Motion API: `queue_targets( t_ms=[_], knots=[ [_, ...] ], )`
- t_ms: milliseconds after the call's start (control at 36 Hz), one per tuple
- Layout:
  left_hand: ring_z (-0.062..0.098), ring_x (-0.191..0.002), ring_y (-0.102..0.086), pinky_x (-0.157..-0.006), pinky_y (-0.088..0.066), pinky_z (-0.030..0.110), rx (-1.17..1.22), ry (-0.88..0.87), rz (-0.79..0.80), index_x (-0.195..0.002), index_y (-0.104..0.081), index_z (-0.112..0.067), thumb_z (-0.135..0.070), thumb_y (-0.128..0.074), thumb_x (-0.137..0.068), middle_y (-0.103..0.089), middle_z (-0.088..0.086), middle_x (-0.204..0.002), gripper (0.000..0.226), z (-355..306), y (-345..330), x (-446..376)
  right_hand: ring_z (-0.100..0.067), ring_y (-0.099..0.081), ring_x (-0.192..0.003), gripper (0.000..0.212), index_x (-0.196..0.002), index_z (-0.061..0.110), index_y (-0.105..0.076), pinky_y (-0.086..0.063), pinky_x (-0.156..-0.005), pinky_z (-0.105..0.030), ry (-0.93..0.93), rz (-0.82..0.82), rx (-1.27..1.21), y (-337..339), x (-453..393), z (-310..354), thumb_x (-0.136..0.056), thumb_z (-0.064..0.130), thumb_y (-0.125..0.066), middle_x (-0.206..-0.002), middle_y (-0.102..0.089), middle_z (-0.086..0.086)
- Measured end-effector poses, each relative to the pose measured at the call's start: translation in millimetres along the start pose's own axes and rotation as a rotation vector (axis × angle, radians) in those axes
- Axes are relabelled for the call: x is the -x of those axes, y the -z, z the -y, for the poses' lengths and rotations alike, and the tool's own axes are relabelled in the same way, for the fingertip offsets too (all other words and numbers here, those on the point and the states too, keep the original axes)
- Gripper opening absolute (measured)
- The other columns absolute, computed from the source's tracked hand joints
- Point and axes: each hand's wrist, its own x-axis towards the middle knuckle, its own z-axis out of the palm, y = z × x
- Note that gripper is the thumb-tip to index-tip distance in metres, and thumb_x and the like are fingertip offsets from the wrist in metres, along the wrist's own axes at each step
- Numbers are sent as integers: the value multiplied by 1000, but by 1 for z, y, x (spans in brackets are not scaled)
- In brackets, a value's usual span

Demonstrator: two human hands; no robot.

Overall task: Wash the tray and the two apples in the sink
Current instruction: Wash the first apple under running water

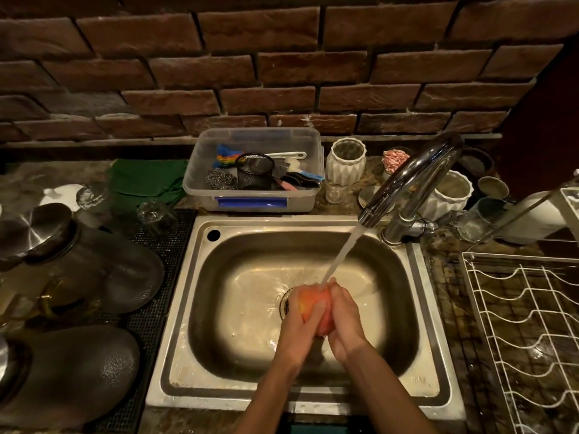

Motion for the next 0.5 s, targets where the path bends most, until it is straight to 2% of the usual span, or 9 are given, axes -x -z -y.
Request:
queue_targets(
  t_ms=[28, 83, 167, 222, 306, 361, 444, 500],
  knots=[
    [3, -99, -70, -84, -62, 27, 0, -3, -32, -125, -43, -64, -82, -61, -70, -65, -12, -122, 61, 1, -1, 0, -22, -71, -89, 26, -117, 19, -67, -56, -49, -23, 5, 23, 33, 0, 0, 1, -106, 34, -49, -108, -74, -12],
    [3, -90, -73, -73, -64, 28, 37, 16, -104, -131, -48, -52, -76, -59, -79, -69, -10, -114, 58, 2, -3, -1, -24, -68, -87, 26, -118, 21, -67, -52, -44, -24, 34, 58, 103, -1, 2, 0, -105, 32, -48, -105, -72, -14],
    [-1, -80, -73, -65, -63, 26, 27, 33, -151, -123, -59, -41, -70, -53, -87, -74, -7, -102, 46, -2, -3, -6, -26, -70, -80, 23, -113, 24, -69, -48, -41, -26, 70, 105, 105, 1, 4, -1, -103, 35, -52, -107, -71, -17],
    [7, -77, -75, -67, -65, 34, -21, 51, -120, -112, -62, -41, -70, -51, -88, -73, -6, -101, 39, -10, -1, -8, -30, -71, -78, 21, -111, 24, -69, -50, -42, -27, 76, 127, 100, 6, 3, 0, -101, 36, -54, -114, -69, -19],
    [28, -82, -76, -61, -65, 40, 8, 132, -87, -111, -63, -35, -63, -49, -95, -68, 6, -112, 35, -17, 3, -11, -31, -71, -99, 18, -111, 33, -71, -59, -55, -32, 107, 164, 128, 12, 1, 0, -97, 39, -61, -126, -68, -12],
    [33, -70, -74, -49, -60, 34, 115, 220, -29, -117, -63, -22, -61, -46, -97, -71, 18, -108, 47, -22, 7, -13, -24, -72, -106, 34, -121, 39, -69, -62, -69, -35, 115, 228, 127, 14, 2, 0, -88, 49, -69, -133, -64, -4],
    [31, -50, -63, -40, -51, 27, 267, 338, 112, -122, -60, -7, -62, -40, -98, -69, 29, -91, 64, -31, 15, -15, -23, -62, -123, 75, -134, 45, -61, -61, -86, -40, 153, 283, 176, 17, 1, -2, -65, 64, -83, -142, -55, 7],
    [28, -48, -61, -39, -50, 27, 308, 347, 184, -125, -58, -5, -63, -39, -98, -66, 30, -89, 67, -33, 18, -14, -23, -61, -124, 80, -132, 45, -62, -60, -92, -43, 214, 273, 220, 20, 0, -2, -59, 69, -85, -142, -57, 7]
  ],
)
